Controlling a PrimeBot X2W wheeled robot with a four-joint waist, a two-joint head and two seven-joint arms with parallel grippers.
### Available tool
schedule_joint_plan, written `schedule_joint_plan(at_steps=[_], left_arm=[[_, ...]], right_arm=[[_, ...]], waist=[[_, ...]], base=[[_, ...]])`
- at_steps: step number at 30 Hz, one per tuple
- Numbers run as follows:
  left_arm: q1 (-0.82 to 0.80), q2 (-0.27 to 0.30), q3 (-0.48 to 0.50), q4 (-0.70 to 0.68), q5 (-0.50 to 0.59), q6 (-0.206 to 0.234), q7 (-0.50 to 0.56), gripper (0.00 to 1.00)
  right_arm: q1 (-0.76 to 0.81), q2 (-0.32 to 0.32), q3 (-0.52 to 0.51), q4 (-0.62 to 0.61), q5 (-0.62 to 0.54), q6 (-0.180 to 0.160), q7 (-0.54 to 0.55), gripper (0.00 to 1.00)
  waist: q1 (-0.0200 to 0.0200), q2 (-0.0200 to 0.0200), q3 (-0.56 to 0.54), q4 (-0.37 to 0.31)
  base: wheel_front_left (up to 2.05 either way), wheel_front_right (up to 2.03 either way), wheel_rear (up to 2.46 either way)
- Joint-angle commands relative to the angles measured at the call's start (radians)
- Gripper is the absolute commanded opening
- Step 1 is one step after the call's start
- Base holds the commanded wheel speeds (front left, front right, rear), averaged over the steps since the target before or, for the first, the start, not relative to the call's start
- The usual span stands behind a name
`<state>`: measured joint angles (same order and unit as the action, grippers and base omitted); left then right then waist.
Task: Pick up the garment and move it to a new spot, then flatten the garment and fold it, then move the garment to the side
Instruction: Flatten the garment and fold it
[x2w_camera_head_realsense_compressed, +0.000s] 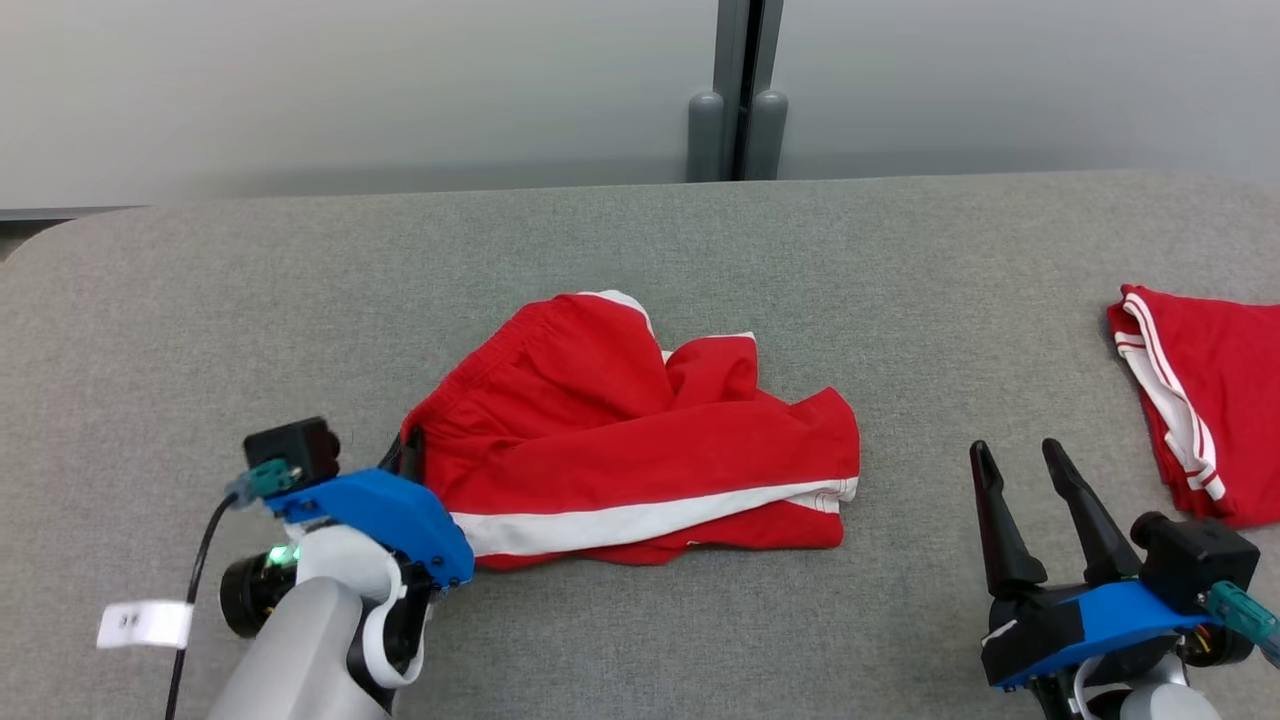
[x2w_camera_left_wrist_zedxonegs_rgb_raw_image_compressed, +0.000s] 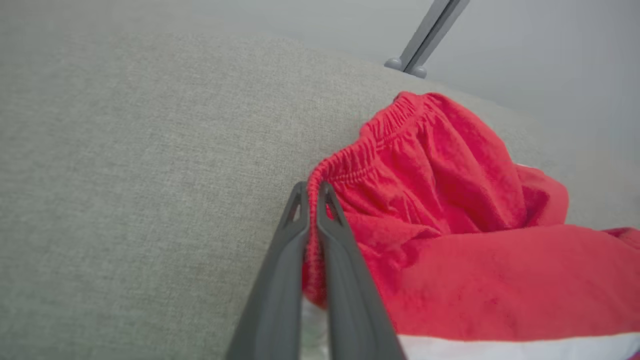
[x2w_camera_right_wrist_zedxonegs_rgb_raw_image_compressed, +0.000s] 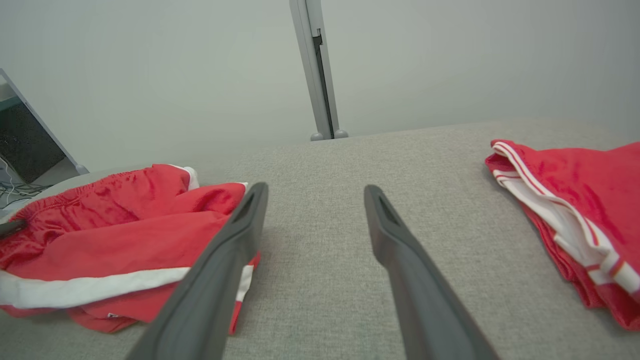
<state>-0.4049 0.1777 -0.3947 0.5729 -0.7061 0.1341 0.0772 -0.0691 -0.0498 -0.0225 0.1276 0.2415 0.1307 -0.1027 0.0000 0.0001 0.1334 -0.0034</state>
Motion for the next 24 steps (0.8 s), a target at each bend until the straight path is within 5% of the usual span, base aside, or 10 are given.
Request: schedule_joint_plan(at_steps=[1,2,3,4,13,24], left_arm=[[0.020,-0.019,0.033,0.002,-0.042,-0.020,-0.037,0.00],[0.032,-0.035,0.054,0.001,-0.066,-0.046,-0.069,0.00],[0.041,-0.043,0.071,0.004,-0.086,-0.063,-0.102,0.60],[0.052,-0.047,0.088,0.012,-0.104,-0.078,-0.131,1.00],[0.118,-0.041,0.121,0.032,-0.130,-0.202,-0.291,1.00],[0.185,0.024,0.149,-0.118,0.038,-0.218,-0.343,1.00]], right_arm=[[-0.009,-0.001,0.000,0.002,0.003,0.000,-0.003,1.00],[-0.010,-0.001,0.000,0.002,0.002,0.000,-0.001,1.00],[-0.009,-0.002,0.000,0.002,0.002,0.000,0.000,1.00],[-0.009,-0.002,-0.001,0.002,0.001,0.000,0.001,1.00],[0.011,-0.001,-0.013,-0.006,-0.007,0.000,0.014,1.00],[0.037,-0.002,-0.033,-0.019,-0.007,0.000,0.025,1.00]], waist=[[0.0000,-0.0001,-0.002,0.004],[0.0000,-0.0001,-0.003,0.007],[0.0000,-0.0001,-0.005,0.009],[0.0000,-0.0001,-0.007,0.012],[0.0000,-0.0001,-0.038,0.033],[0.0000,-0.0001,-0.075,0.057]], base=[[0.00,0.00,0.00],[0.00,0.00,0.00],[0.00,0.00,0.00],[0.00,0.00,0.00],[0.00,0.00,0.00],[0.00,0.00,0.00]])
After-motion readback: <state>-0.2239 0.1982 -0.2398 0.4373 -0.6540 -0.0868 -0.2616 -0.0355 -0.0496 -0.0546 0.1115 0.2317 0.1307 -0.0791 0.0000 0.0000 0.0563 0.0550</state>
